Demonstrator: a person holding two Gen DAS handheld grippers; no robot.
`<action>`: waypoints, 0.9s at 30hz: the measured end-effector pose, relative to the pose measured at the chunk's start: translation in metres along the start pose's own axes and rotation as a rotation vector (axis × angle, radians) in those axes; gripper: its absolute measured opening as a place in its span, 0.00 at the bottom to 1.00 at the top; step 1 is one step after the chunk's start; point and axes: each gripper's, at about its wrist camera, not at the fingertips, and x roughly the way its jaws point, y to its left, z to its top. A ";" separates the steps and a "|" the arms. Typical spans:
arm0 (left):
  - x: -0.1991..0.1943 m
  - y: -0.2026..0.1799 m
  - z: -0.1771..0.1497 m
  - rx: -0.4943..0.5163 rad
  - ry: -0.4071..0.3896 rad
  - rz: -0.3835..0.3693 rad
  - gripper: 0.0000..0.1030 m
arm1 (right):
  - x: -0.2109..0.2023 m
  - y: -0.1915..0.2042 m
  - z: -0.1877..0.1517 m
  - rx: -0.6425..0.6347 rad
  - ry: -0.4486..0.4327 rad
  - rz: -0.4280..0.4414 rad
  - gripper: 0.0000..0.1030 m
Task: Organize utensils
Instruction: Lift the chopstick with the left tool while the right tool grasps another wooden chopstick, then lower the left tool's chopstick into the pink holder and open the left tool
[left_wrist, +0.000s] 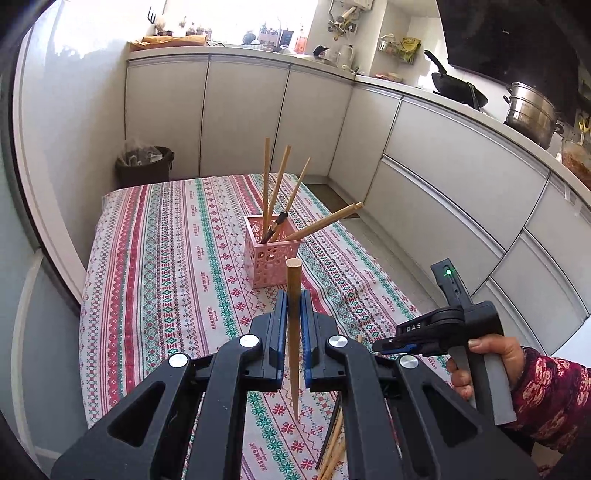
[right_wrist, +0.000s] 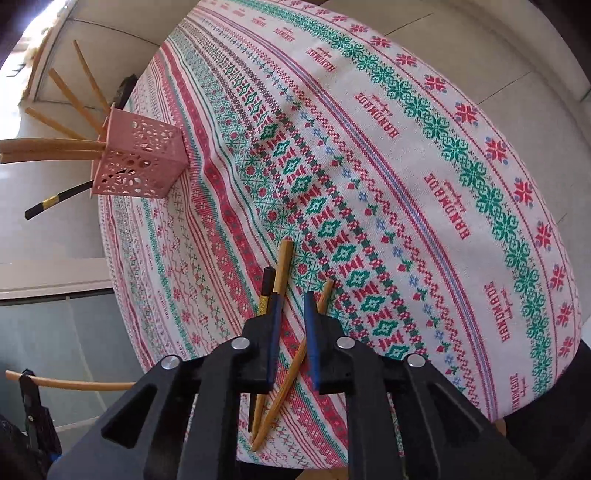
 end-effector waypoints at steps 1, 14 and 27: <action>-0.002 0.000 0.000 0.001 -0.007 0.000 0.06 | 0.005 0.004 0.000 0.001 0.003 -0.007 0.15; -0.028 0.018 0.008 -0.032 -0.088 -0.022 0.06 | 0.051 0.086 -0.007 -0.147 -0.146 -0.436 0.16; -0.067 0.017 0.011 -0.066 -0.252 0.008 0.06 | -0.068 0.048 -0.024 -0.217 -0.411 0.104 0.08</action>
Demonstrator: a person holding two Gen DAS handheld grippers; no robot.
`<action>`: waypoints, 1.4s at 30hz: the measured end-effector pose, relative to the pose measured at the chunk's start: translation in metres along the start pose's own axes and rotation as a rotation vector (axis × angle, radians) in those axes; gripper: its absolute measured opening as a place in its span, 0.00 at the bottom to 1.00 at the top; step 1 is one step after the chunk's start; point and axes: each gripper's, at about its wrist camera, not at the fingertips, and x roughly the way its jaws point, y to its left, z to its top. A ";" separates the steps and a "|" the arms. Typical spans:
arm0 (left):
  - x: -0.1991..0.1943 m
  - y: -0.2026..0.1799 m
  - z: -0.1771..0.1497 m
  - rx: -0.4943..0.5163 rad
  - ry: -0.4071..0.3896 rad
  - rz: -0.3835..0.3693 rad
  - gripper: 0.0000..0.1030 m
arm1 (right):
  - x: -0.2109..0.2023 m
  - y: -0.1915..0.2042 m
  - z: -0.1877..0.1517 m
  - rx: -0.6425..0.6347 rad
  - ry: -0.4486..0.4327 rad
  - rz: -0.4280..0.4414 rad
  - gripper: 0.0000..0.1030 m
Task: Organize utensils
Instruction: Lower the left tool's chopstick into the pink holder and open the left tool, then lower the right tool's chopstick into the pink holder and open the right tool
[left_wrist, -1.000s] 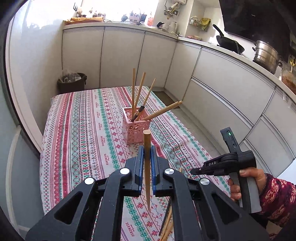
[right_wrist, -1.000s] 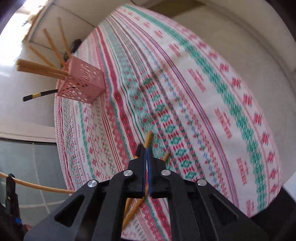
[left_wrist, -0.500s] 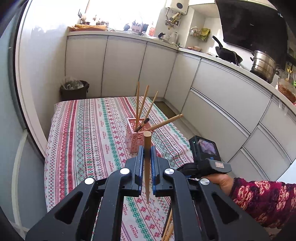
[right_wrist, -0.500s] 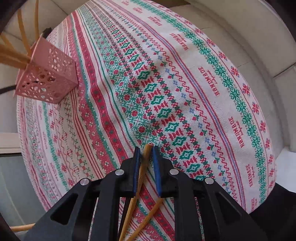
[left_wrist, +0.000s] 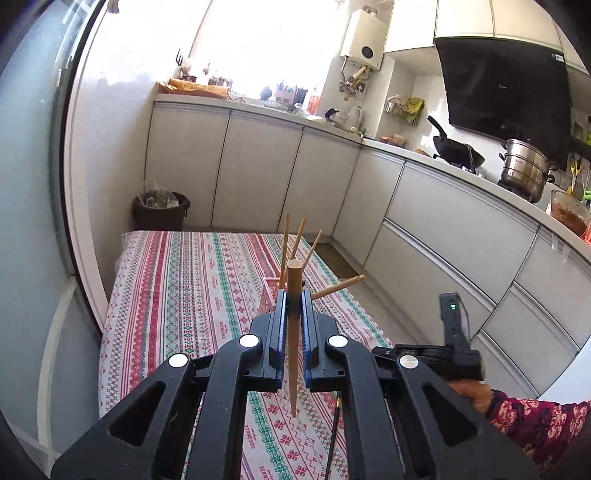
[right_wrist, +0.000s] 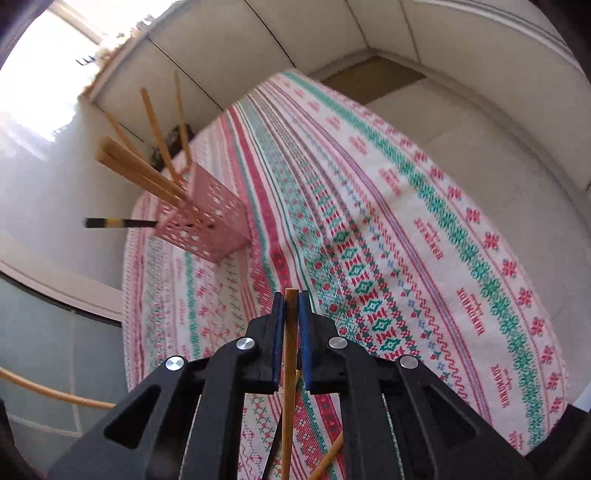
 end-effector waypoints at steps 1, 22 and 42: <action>-0.005 -0.003 0.002 0.004 -0.021 0.002 0.06 | -0.018 0.002 0.002 -0.025 -0.026 0.021 0.08; 0.014 -0.048 0.126 0.042 -0.160 0.087 0.06 | -0.266 0.075 0.160 -0.156 -0.422 0.237 0.08; 0.189 -0.021 0.111 0.102 -0.035 0.079 0.24 | -0.093 0.133 0.238 -0.300 -0.364 0.174 0.08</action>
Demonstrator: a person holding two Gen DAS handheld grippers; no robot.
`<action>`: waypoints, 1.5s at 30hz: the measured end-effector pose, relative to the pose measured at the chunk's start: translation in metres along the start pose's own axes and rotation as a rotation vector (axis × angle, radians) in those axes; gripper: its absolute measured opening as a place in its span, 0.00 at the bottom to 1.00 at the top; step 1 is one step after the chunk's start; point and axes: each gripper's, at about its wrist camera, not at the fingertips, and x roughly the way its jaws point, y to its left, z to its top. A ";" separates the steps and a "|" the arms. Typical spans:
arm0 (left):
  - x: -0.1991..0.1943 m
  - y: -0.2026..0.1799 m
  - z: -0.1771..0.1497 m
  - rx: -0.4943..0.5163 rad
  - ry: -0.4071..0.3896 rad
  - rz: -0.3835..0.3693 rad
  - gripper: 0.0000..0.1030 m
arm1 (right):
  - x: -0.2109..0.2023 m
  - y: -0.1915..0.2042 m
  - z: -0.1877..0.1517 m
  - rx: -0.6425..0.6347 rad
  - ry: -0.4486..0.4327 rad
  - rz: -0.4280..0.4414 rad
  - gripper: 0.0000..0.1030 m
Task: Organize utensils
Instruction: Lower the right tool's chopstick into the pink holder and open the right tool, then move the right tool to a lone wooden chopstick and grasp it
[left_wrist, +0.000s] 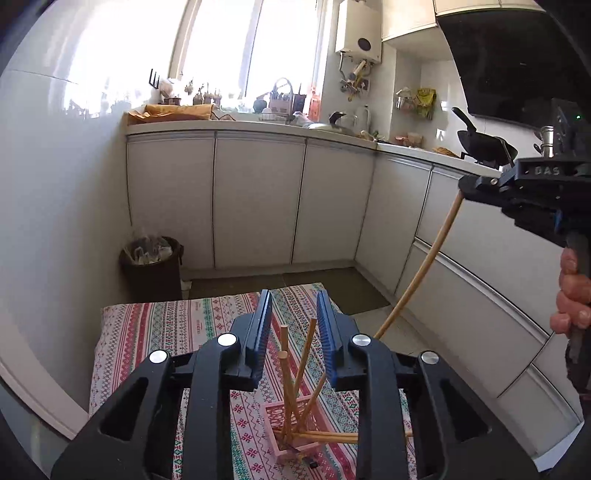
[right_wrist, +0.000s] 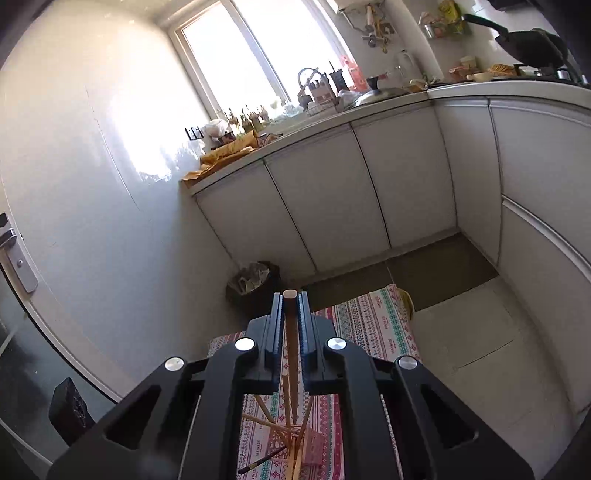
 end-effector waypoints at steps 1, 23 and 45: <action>-0.006 0.003 0.001 -0.010 -0.020 0.003 0.24 | 0.004 0.003 -0.002 -0.006 0.008 0.002 0.08; -0.056 0.052 0.008 -0.130 -0.094 0.068 0.38 | 0.030 0.061 -0.044 -0.154 0.098 -0.038 0.38; -0.118 0.041 -0.027 -0.193 -0.085 0.099 0.75 | 0.043 -0.091 -0.075 0.135 0.377 -0.260 0.77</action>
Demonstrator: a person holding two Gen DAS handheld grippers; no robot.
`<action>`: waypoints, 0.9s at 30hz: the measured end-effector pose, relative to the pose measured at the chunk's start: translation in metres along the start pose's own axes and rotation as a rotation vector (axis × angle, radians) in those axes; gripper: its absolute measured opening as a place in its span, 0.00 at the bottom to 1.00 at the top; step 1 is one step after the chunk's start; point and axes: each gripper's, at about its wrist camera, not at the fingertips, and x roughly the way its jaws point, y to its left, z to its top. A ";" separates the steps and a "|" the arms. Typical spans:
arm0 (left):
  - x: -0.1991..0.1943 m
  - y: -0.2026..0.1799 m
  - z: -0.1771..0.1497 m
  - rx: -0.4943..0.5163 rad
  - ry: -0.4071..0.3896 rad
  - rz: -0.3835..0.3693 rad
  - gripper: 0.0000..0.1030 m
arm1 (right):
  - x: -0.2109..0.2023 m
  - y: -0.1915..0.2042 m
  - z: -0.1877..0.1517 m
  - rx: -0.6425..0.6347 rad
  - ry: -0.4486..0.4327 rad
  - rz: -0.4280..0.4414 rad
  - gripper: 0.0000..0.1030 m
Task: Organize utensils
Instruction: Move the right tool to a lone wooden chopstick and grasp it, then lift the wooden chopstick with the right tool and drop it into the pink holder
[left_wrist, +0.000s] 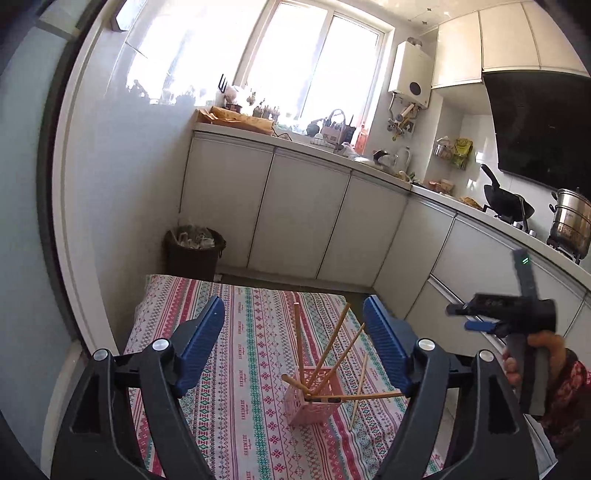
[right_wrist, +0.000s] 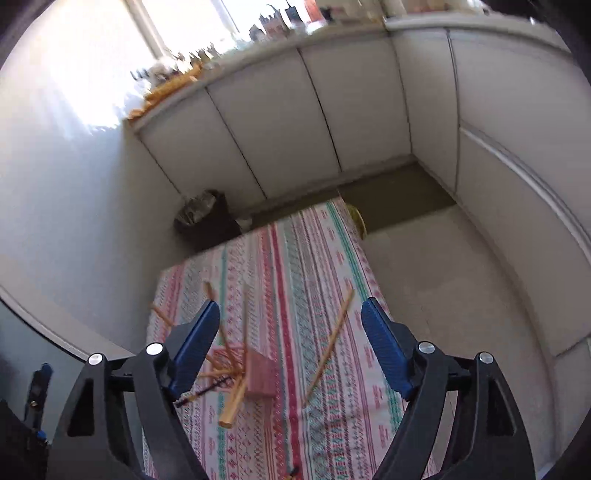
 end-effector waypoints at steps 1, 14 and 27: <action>-0.003 -0.001 -0.002 0.002 -0.005 0.000 0.79 | 0.023 -0.015 0.000 0.040 0.027 -0.036 0.77; 0.001 0.019 -0.025 0.037 0.021 0.065 0.88 | 0.234 -0.041 0.016 0.149 0.250 -0.257 0.77; 0.007 0.041 -0.029 -0.002 0.059 0.097 0.88 | 0.219 -0.025 -0.003 0.019 0.055 -0.121 0.08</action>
